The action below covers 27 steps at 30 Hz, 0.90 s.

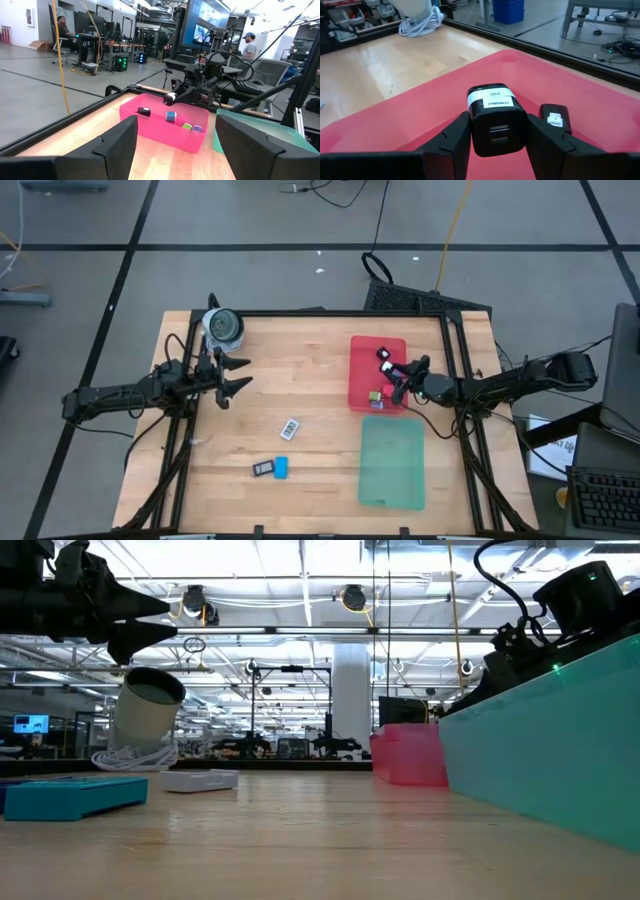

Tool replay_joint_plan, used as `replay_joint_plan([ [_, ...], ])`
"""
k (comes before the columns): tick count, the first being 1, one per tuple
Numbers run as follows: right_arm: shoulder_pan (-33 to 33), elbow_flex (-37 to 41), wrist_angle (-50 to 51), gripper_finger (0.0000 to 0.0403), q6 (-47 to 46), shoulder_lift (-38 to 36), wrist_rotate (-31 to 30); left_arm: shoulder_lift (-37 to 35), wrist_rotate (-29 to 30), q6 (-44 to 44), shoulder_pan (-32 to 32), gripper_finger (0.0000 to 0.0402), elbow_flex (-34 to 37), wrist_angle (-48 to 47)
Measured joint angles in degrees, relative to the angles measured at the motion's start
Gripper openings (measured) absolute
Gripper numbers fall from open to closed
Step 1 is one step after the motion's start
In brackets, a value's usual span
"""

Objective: Pick & Place Office items
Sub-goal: Put the black charger adapter into the red bin

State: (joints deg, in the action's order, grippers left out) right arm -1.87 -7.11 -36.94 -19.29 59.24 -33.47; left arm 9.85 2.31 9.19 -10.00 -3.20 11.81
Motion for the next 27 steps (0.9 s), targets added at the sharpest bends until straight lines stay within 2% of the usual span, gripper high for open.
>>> replay_joint_plan([
  [9, 0.02, 0.0, 0.21, 0.0158, -1.27, 0.0, -0.84, 0.0, 0.0, 0.0, 0.0, 0.0253, 0.0, -0.02],
  [15, 0.02, 0.0, 0.39, 0.0145, -1.25, 0.0, -0.82, 0.0, 0.0, 0.02, 0.0, 0.0266, 0.0, -0.02],
  [22, 0.02, -0.02, 0.39, 0.0166, -1.27, 0.0, -0.82, 0.0, 0.0, 0.01, 0.0, 0.0281, -0.02, -0.02],
  [27, 0.02, -0.02, 0.41, 0.0155, -1.27, 0.0, -0.79, 0.0, 0.0, 0.0, 0.0, 0.0287, -0.02, -0.02],
])
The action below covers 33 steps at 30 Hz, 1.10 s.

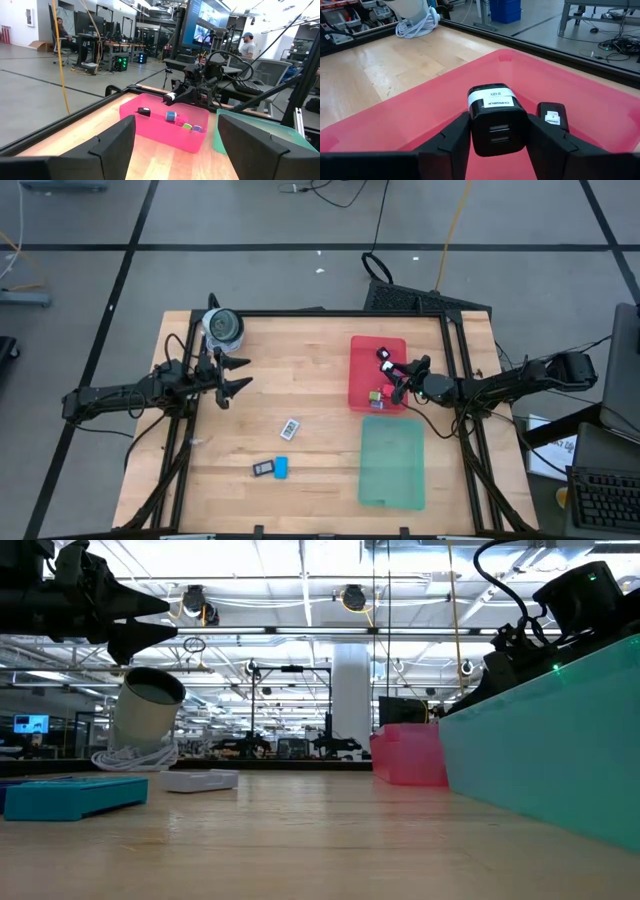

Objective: Pick & Place Office items
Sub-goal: Put the black charger adapter into the red bin

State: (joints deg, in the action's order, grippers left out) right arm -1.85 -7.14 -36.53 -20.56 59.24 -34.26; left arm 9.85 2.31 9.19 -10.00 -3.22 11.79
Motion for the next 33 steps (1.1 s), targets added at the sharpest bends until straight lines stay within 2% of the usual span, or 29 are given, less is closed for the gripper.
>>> replay_joint_plan([
  [20, 0.02, -0.04, 0.0, 0.0143, 0.17, 0.0, 1.55, 0.0, 0.0, 0.0, 0.0, 0.0251, 0.0, 0.02],
  [29, 0.02, -0.04, -0.02, 0.0143, 1.67, 0.0, 1.62, 0.0, 0.0, 0.02, 0.0, 0.0268, 0.0, 0.0],
  [33, 0.05, -0.04, -0.67, 0.0143, 3.64, 0.02, 6.03, 0.0, 0.0, 0.02, 0.0, 0.0277, 0.0, 0.02],
])
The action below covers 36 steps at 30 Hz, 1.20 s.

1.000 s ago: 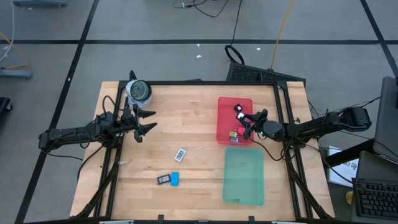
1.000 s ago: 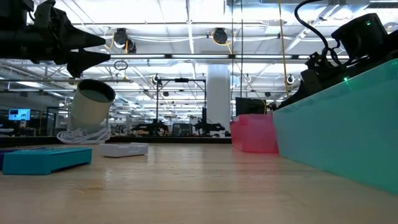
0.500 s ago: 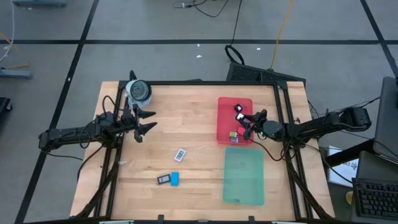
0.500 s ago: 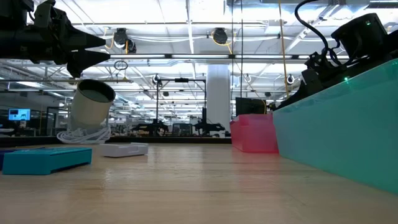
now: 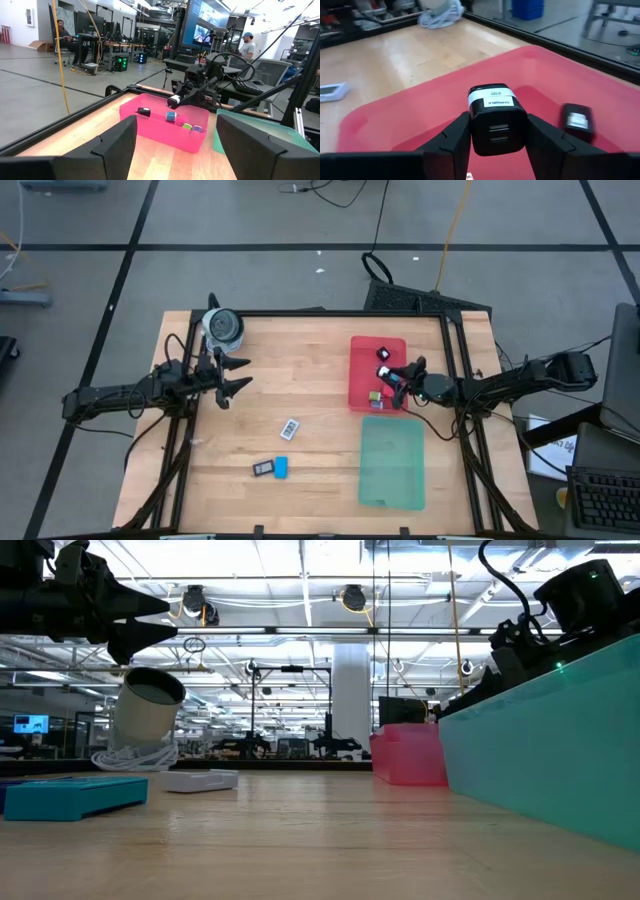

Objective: Pick & Place Office items
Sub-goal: Put the black charger adapter into the red bin

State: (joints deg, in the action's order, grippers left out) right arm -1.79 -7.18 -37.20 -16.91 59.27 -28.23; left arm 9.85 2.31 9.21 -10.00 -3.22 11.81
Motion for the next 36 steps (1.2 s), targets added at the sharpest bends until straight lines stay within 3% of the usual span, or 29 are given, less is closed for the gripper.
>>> replay_joint_plan([
  [9, 0.01, 0.0, -0.68, 0.0143, 0.12, 0.0, 0.22, 0.0, -0.01, 0.0, 0.01, 0.0287, 0.0, -0.01],
  [28, 0.01, 0.0, -1.09, 0.0143, 0.07, 0.0, 0.03, 0.0, -0.02, 0.0, 0.02, 0.0252, -0.02, -0.02],
  [36, -0.01, 0.0, -2.44, 0.0143, 0.25, 0.0, 2.99, 0.0, -0.01, 0.0, 0.01, 0.026, -0.02, 0.0],
])
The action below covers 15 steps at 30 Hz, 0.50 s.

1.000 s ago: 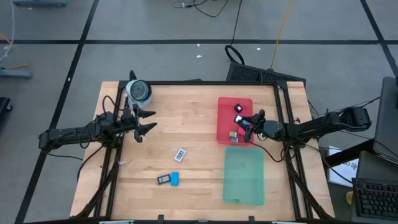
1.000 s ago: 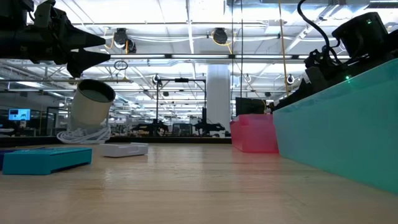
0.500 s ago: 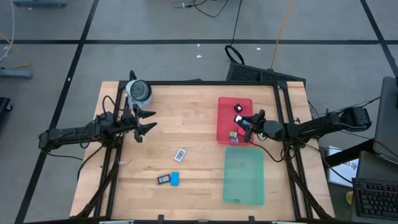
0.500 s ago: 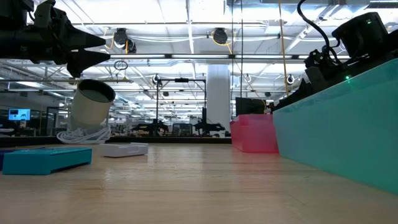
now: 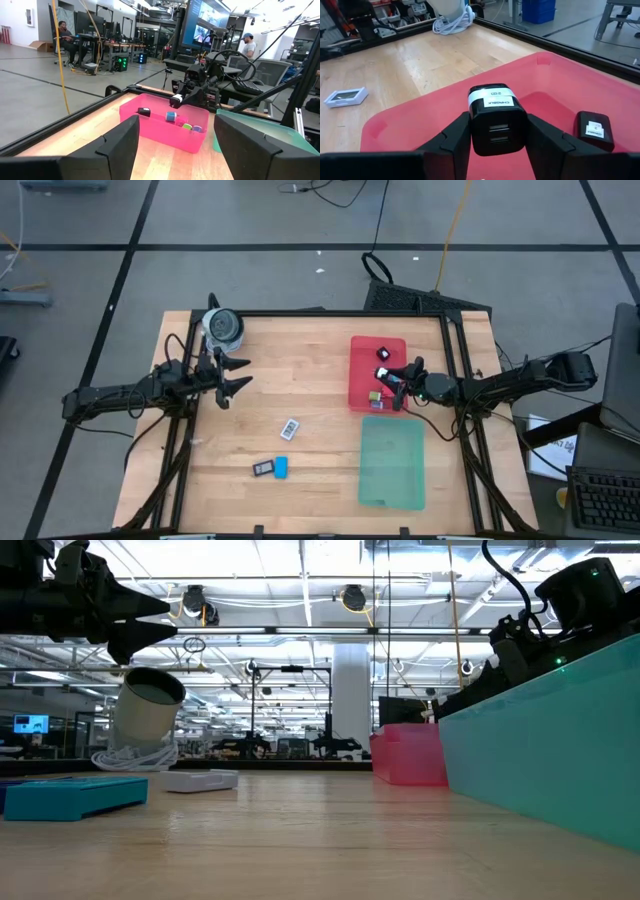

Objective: Pick & Place Office items
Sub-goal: Put the black charger adapter into the red bin

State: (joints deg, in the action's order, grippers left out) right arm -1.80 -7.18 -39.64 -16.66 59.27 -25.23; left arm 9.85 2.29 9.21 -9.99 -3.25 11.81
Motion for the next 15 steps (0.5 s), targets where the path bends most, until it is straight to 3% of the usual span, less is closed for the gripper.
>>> replay_joint_plan([
  [15, 0.0, 0.0, -0.38, 0.0143, 0.43, 0.0, 0.01, 0.0, 0.01, 0.0, 0.0, 0.0284, 0.0, -0.01],
])
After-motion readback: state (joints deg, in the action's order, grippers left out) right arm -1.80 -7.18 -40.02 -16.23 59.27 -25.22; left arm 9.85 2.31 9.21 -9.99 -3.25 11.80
